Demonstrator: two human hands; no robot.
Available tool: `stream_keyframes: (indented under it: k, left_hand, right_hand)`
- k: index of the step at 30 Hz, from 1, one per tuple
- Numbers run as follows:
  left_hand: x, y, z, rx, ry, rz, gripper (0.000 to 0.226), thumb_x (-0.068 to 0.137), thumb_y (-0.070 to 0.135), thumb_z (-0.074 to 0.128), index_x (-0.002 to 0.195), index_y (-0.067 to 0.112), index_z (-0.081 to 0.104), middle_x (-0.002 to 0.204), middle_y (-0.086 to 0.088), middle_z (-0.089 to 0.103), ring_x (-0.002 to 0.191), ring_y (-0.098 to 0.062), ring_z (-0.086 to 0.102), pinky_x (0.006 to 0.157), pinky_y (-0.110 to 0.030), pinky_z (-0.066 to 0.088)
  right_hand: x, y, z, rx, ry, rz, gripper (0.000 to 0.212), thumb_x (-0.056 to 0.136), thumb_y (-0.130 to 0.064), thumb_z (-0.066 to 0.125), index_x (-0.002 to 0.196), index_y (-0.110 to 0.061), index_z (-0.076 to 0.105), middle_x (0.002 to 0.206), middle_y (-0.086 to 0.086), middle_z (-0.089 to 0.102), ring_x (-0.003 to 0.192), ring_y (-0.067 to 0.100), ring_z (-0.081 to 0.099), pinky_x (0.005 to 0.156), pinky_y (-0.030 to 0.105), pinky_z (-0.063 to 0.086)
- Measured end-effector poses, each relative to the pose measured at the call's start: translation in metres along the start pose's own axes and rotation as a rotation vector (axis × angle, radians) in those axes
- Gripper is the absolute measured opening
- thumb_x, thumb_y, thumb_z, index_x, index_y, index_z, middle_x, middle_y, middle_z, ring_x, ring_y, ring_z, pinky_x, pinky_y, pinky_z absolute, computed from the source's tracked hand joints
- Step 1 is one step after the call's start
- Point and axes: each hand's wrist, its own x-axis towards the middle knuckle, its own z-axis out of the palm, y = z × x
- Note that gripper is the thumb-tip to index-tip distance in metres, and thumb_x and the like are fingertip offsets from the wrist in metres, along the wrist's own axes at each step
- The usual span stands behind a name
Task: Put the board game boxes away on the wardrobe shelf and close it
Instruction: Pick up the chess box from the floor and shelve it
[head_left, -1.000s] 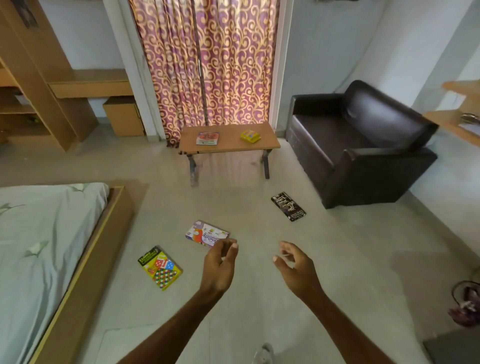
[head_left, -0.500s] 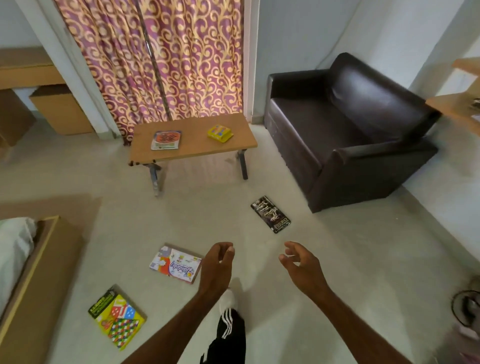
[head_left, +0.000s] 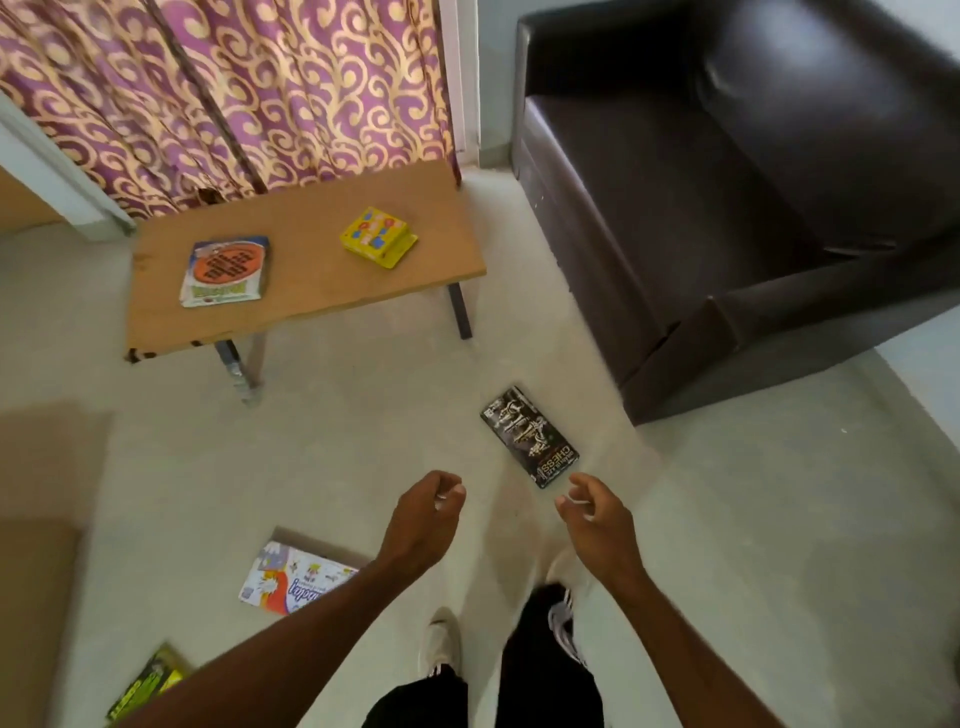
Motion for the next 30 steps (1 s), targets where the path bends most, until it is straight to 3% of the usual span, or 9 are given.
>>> stream_keyframes:
  k: [7,10,16,21,26,30]
  left_hand:
    - [0.219,-0.024,0.109,0.111,-0.022,-0.107,0.019,0.094,0.031,0.055,0.107,0.020,0.064,0.101,0.003,0.068,0.090,-0.015,0.063,0.083,-0.030,0.049]
    - [0.292,-0.054,0.162,0.132,-0.047,-0.173,0.024,0.094,0.033,0.055,0.112,0.018,0.063,0.105,0.002,0.067,0.095,-0.018,0.062,0.087,-0.032,0.049]
    - [0.422,-0.149,0.271,0.176,-0.137,-0.286,0.037,0.093,0.037,0.054,0.124,0.017,0.057,0.125,-0.006,0.064,0.113,-0.022,0.059,0.099,-0.038,0.046]
    - [0.530,-0.224,0.335,0.318,-0.186,-0.262,0.049,0.089,0.036,0.056,0.134,0.017,0.048,0.140,-0.008,0.051,0.128,-0.028,0.049,0.105,-0.040,0.040]
    - [0.617,-0.259,0.363,0.507,-0.195,-0.146,0.070,0.084,0.036,0.059,0.144,0.016,0.030,0.151,-0.010,0.034,0.137,-0.033,0.034,0.107,-0.055,0.038]
    - [0.640,-0.272,0.363,0.537,-0.261,-0.097,0.080,0.077,0.044,0.066,0.142,0.016,0.030,0.141,-0.008,0.044,0.129,-0.032,0.042,0.103,-0.056,0.039]
  right_hand:
    - [0.248,0.071,0.027,-0.073,-0.122,0.107,0.042,0.090,-0.024,0.060,0.131,-0.014,0.054,0.126,0.006,0.062,0.114,0.022,0.059,0.094,0.031,0.046]
    - [0.328,0.115,0.054,-0.127,-0.188,0.167,0.043,0.090,-0.022,0.058,0.132,-0.015,0.052,0.129,0.009,0.061,0.115,0.025,0.058,0.096,0.035,0.047]
    - [0.460,0.229,0.133,-0.246,-0.290,0.233,0.049,0.087,-0.017,0.059,0.135,-0.015,0.050,0.136,0.008,0.054,0.124,0.027,0.050,0.097,0.032,0.041]
    - [0.534,0.324,0.203,-0.302,-0.266,0.239,0.051,0.079,-0.026,0.065,0.129,-0.019,0.052,0.130,0.010,0.055,0.121,0.032,0.048,0.100,0.048,0.045]
    - [0.562,0.368,0.244,-0.449,-0.196,0.254,0.061,0.077,-0.030,0.070,0.133,-0.028,0.047,0.142,0.007,0.034,0.132,0.033,0.030,0.104,0.059,0.037]
    - [0.566,0.381,0.258,-0.454,-0.146,0.253,0.060,0.078,-0.024,0.070,0.132,-0.028,0.046,0.143,0.006,0.023,0.131,0.032,0.023,0.101,0.062,0.038]
